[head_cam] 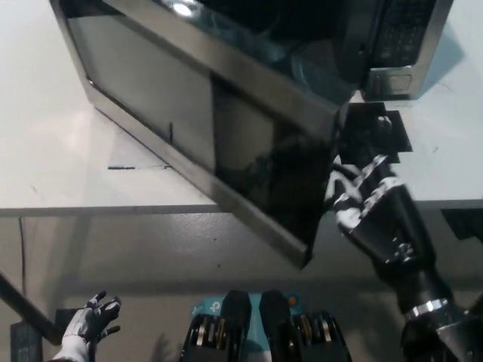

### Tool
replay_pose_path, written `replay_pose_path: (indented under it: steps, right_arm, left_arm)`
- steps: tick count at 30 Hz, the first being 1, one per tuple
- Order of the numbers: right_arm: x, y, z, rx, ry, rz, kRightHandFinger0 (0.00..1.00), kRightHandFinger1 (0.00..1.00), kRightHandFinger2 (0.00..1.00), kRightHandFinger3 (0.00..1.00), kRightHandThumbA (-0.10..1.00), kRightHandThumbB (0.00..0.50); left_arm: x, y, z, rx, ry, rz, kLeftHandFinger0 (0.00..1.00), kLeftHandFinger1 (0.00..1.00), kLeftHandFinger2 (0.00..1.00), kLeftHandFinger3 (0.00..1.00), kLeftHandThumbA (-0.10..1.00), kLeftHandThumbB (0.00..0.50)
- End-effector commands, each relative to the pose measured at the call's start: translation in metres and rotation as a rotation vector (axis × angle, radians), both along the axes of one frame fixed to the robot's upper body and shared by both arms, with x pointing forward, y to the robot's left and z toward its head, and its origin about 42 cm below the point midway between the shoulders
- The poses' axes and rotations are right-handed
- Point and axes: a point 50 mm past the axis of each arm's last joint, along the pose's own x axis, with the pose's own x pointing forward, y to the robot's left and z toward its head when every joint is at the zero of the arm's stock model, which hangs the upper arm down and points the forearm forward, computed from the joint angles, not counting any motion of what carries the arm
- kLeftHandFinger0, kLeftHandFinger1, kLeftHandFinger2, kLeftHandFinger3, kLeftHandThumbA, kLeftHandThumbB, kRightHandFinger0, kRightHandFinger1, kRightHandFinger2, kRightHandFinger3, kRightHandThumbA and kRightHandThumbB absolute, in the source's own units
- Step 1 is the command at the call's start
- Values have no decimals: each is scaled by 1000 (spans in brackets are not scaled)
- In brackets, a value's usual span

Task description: A microwave is kept infront of the robot with its door slightly ajar. The robot uses its right hand to push the door towards the left to open it.

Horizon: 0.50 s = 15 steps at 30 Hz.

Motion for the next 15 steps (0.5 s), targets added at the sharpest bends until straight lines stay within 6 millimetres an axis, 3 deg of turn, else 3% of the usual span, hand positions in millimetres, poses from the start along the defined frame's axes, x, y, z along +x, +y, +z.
replay_pose_path:
  steps: [1, 8, 13, 15]
  right_arm:
    - [-11, 13, 10, 44, -28, 101, 628, 802, 862, 996, 315, 172]
    - [-16, 22, 5, 56, -17, 134, 626, 772, 868, 1000, 308, 182]
    - [-12, 22, 7, 51, -31, 131, 607, 799, 899, 1000, 332, 161]
    - [-10, 19, 9, 38, -46, 125, 589, 805, 903, 1000, 326, 143]
  left_arm:
    - [14, 7, 13, 31, -43, -2, 884, 900, 995, 1000, 468, 82]
    - [16, 5, 13, 19, -49, 2, 907, 913, 999, 1000, 456, 82]
    - [14, 4, 13, 19, -52, 6, 910, 912, 989, 1000, 452, 92]
    - [14, 4, 12, 31, -56, -12, 912, 915, 1000, 1000, 479, 74]
